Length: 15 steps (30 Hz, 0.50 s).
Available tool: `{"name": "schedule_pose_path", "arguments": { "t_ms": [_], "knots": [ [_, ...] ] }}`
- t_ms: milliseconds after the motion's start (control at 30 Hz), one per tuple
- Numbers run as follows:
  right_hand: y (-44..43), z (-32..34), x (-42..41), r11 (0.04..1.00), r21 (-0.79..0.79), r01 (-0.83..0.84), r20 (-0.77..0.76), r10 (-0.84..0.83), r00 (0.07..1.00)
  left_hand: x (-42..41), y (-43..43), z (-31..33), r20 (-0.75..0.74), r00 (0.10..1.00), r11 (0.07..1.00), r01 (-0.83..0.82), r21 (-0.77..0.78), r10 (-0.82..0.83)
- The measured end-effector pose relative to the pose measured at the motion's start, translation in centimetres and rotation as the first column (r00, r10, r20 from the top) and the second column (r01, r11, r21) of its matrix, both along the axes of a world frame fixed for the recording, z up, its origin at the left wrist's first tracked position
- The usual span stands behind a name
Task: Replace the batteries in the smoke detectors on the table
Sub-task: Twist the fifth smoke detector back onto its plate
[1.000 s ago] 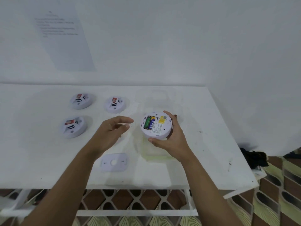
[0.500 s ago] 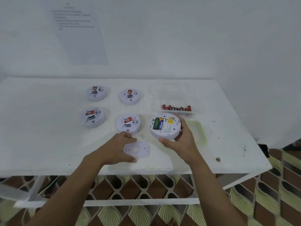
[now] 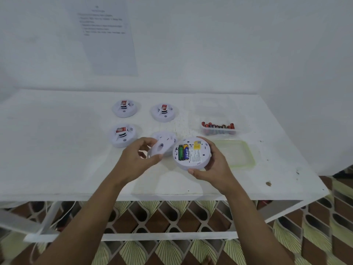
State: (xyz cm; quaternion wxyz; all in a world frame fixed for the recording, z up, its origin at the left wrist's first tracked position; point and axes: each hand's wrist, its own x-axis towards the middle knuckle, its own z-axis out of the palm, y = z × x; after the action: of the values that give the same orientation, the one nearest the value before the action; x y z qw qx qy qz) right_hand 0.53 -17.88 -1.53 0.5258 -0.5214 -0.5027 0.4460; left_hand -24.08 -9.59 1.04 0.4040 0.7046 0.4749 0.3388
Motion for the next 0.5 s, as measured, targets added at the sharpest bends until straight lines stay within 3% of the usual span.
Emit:
{"name": "schedule_pose_path", "arguments": {
  "t_ms": [100,267,500],
  "knots": [
    [0.2,0.3,-1.0,0.999,0.003,-0.048,0.028,0.048,0.998,-0.1,-0.4,1.3,0.045,0.994,0.995,0.094,0.029,-0.095],
    [0.7,0.9,-2.7,0.995,0.018,-0.095,0.065,0.094,0.993,0.1,-1.0,2.1,-0.057,0.979,0.970,0.204,0.133,-0.198],
    [1.2,1.7,-4.1,0.989,0.040,-0.140,0.144,0.133,0.981,-0.7,-1.0,2.4,-0.073,0.976,0.976,0.208,0.066,-0.204]
  ]
}}
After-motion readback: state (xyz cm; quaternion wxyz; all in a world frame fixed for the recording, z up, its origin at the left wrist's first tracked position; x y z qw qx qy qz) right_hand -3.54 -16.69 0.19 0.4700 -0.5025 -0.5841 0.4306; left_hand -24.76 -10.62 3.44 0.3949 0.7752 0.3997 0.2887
